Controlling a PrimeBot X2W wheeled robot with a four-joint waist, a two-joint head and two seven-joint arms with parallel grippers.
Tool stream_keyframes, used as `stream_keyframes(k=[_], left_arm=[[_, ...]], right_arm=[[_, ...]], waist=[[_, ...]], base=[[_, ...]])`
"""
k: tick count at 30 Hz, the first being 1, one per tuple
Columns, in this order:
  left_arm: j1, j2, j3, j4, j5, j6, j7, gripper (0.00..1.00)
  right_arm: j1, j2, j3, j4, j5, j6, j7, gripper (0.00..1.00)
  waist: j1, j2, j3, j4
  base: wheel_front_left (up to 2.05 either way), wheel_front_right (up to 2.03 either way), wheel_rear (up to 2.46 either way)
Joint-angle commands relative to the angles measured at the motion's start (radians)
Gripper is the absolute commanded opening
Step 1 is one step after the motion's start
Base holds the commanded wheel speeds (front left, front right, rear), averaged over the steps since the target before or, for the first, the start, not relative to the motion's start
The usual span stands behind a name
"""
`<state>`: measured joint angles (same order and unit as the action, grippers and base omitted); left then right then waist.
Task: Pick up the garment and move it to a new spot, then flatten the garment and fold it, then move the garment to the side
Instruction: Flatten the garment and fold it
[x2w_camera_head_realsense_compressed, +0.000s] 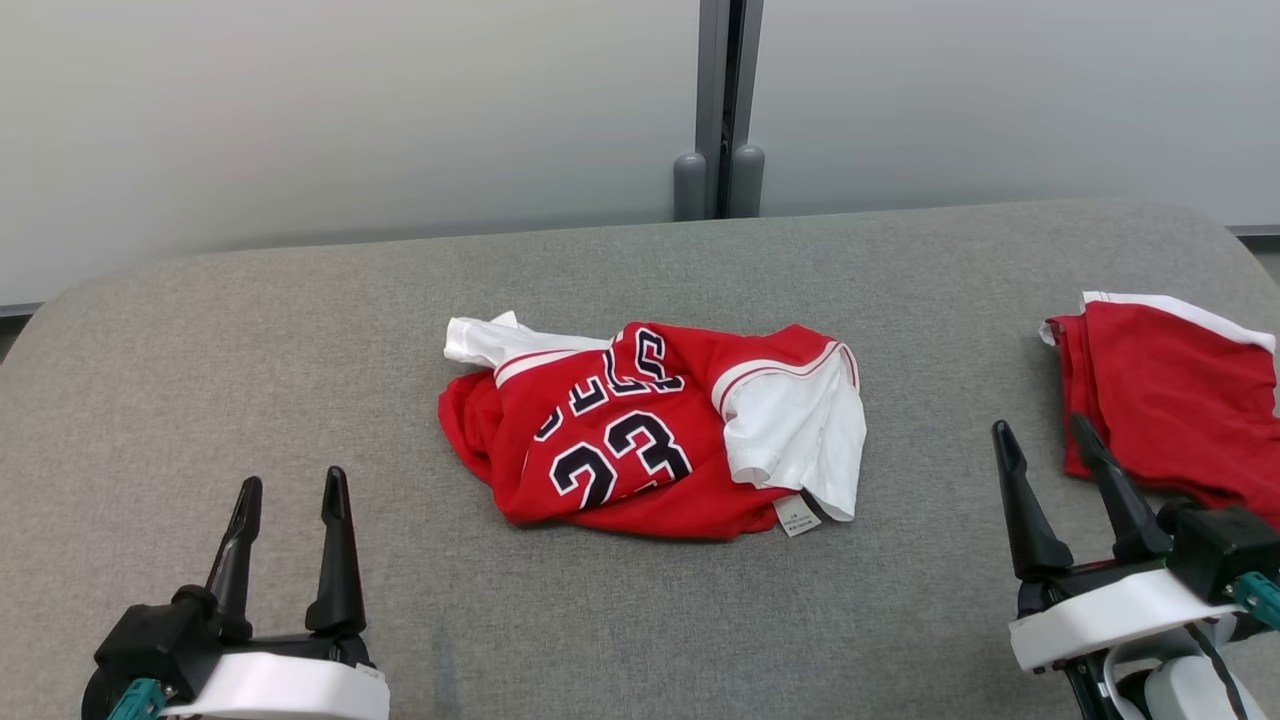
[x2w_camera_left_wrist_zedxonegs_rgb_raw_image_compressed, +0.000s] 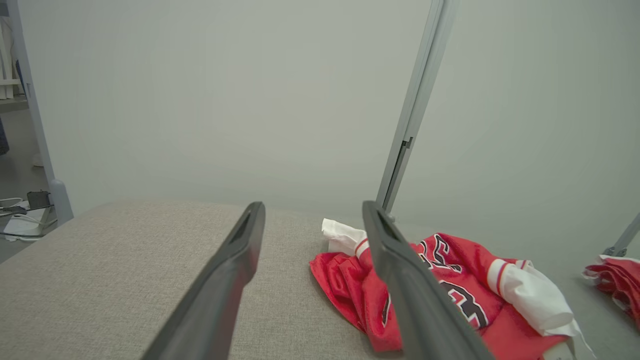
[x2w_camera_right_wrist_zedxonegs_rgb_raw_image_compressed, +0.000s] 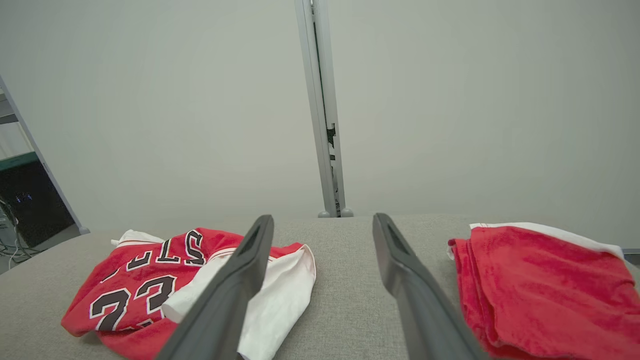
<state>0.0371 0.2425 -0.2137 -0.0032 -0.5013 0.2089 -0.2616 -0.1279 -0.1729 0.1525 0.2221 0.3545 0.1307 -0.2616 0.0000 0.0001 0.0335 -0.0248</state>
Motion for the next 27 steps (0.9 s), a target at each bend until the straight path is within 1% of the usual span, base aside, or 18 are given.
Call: stream_keyframes(k=[1, 10, 15, 20, 22, 27], left_arm=[[0.015, -0.006, 0.013, 0.001, 0.012, -0.012, -0.004, 1.0], [0.024, -0.048, 0.045, 0.022, 0.05, -0.05, -0.004, 1.0], [0.026, -0.059, 0.05, 0.031, 0.06, -0.058, -0.004, 1.0], [0.017, -0.074, 0.05, 0.041, 0.064, -0.071, -0.004, 1.0], [0.011, -0.076, 0.048, 0.045, 0.067, -0.076, -0.004, 1.0], [-0.005, -0.083, 0.043, 0.056, 0.068, -0.086, -0.003, 1.0]], right_arm=[[0.014, 0.001, -0.007, -0.011, -0.013, 0.0, -0.005, 1.0], [0.026, 0.005, -0.007, -0.025, -0.029, 0.0, -0.005, 1.0], [0.025, -0.004, 0.017, -0.007, -0.033, 0.0, -0.005, 1.0], [-0.026, -0.074, 0.161, 0.067, -0.044, 0.0, 0.045, 1.0], [-0.05, -0.095, 0.21, 0.112, -0.039, 0.0, 0.082, 1.0], [-0.135, -0.114, 0.302, 0.221, -0.022, 0.0, 0.152, 1.0]], waist=[[0.0, -0.0001, -0.006, 0.0], [0.0, -0.0001, -0.015, -0.002], [0.0, -0.0001, -0.016, -0.001], [0.0, -0.0001, -0.013, 0.007], [0.0, -0.0001, -0.011, 0.015], [0.0, -0.0001, 0.003, 0.046]], base=[[0.0, 0.0, 0.0], [0.0, 0.0, 0.0], [0.0, 0.0, 0.0], [0.0, 0.0, 0.0], [0.0, 0.0, 0.0], [0.0, 0.0, 0.0]])
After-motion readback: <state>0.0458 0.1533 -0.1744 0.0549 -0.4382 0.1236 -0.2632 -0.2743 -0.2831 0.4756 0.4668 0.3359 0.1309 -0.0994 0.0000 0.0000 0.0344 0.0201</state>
